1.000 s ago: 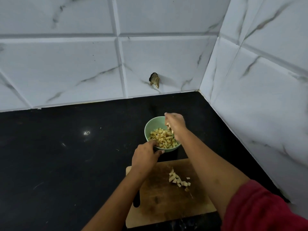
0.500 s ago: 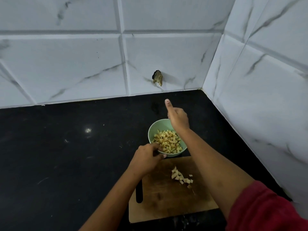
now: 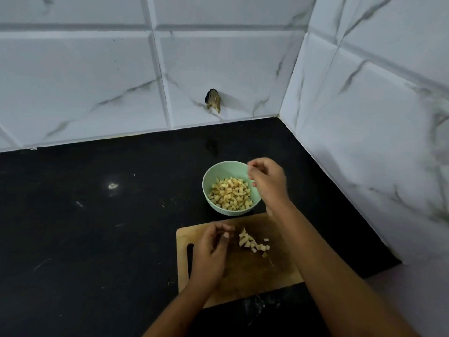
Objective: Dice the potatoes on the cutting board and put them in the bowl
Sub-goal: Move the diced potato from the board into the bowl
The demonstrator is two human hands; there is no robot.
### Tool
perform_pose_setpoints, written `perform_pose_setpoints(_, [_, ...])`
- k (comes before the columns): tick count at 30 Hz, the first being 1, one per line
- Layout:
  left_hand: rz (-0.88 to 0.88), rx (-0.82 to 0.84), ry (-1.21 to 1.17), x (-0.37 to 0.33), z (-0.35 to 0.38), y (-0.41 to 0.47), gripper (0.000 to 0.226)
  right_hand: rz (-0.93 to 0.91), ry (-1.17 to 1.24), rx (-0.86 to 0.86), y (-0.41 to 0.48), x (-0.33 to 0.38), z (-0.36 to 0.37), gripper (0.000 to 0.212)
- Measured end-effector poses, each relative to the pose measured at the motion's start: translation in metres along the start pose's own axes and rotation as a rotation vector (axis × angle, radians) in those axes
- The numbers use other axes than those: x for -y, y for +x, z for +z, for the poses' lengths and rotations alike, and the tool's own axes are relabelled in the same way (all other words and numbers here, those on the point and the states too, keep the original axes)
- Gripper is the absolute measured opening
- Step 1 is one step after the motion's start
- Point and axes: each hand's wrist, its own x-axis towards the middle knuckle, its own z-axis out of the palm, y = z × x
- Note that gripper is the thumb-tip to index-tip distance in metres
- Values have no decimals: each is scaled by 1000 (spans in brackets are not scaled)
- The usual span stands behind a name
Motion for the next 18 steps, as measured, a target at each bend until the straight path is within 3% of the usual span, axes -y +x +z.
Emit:
perform_pose_setpoints(2, [-64, 16, -86, 0, 8, -2, 20, 90, 149, -90, -22, -9, -17, 13])
perform_pose_setpoints(4, [-133, -4, -182, -1, 13, 0, 20, 105, 94, -108, -50, -28, -26, 12])
perform_pose_setpoints(7, [-253, -19, -331, -3, 19, 5, 21, 30, -435, -35, -84, -70, -26, 16])
perform_pose_setpoints(9, [-294, -16, -398, -6, 22, 7, 21, 38, -691, 96, -97, -91, -14, 44])
perform_pose_setpoints(13, [-292, -47, -434, -8, 24, 10, 22, -33, -726, 201, -110, -100, 21, 57])
perform_pose_setpoints(18, [-281, -115, -384, -5, 21, 12, 21, -378, -609, 340, -107, -97, 13, 41])
